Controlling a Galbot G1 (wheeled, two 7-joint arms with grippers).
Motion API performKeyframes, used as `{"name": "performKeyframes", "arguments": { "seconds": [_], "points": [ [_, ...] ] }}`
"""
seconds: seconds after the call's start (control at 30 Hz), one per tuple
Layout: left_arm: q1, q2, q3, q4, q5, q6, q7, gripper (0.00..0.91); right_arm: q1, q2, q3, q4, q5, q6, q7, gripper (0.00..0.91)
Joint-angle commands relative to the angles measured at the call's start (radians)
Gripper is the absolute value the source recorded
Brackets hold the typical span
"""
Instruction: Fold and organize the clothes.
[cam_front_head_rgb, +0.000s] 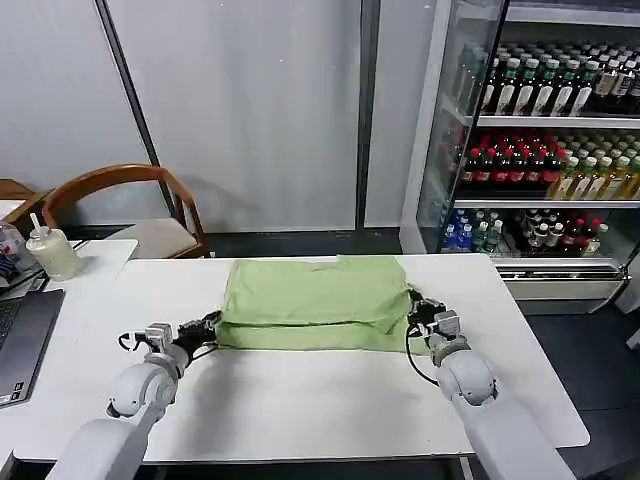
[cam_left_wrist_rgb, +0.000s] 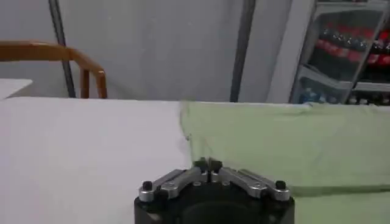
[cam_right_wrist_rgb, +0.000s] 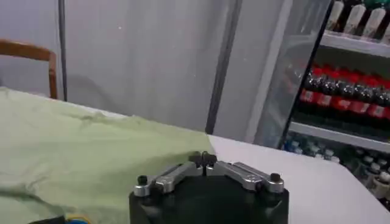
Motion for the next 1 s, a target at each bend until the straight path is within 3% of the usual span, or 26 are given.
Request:
{"name": "performKeyframes", "arguments": {
  "seconds": [0.03,0.33,0.37,0.4,0.43,0.6,0.73,0.87,1.0],
  "points": [
    [-0.004,0.001,-0.001,0.013,0.005,-0.002,0.001,0.020,0.006,0.002,0.000,-0.017,-0.010,0.002,0.002,0.000],
    [-0.019,-0.009,0.017,0.036,0.021,-0.010,0.001,0.020,0.031,0.007,-0.020,-0.052,-0.012,0.036,-0.049,0.000],
    [-0.022,-0.008,0.017,0.040,0.021,-0.011,0.001,0.020,0.036,0.007,-0.025,-0.057,-0.018,0.036,-0.043,0.907],
    [-0.024,-0.008,0.017,0.042,0.021,-0.013,-0.001,0.040,0.039,0.008,-0.027,-0.063,-0.026,0.031,-0.037,0.907],
    [-0.026,-0.008,0.017,0.044,0.021,-0.013,-0.002,0.907,0.042,0.009,-0.028,-0.069,-0.040,0.029,-0.034,0.907],
    [-0.020,-0.002,0.017,0.034,0.054,-0.014,-0.009,0.907,0.051,0.012,-0.028,-0.094,-0.069,0.006,0.028,0.907],
    [-0.015,0.006,0.004,0.028,0.052,-0.026,-0.008,0.907,0.050,0.009,-0.013,-0.097,-0.069,0.000,0.049,0.907],
    [0.011,0.031,-0.009,-0.021,0.125,-0.089,0.003,0.907,0.004,-0.014,0.014,-0.016,-0.050,-0.011,0.046,0.907],
    [0.053,0.055,-0.015,-0.107,0.118,-0.047,-0.009,0.907,-0.110,-0.043,0.032,0.134,-0.015,-0.035,0.056,0.907]
  ]
}}
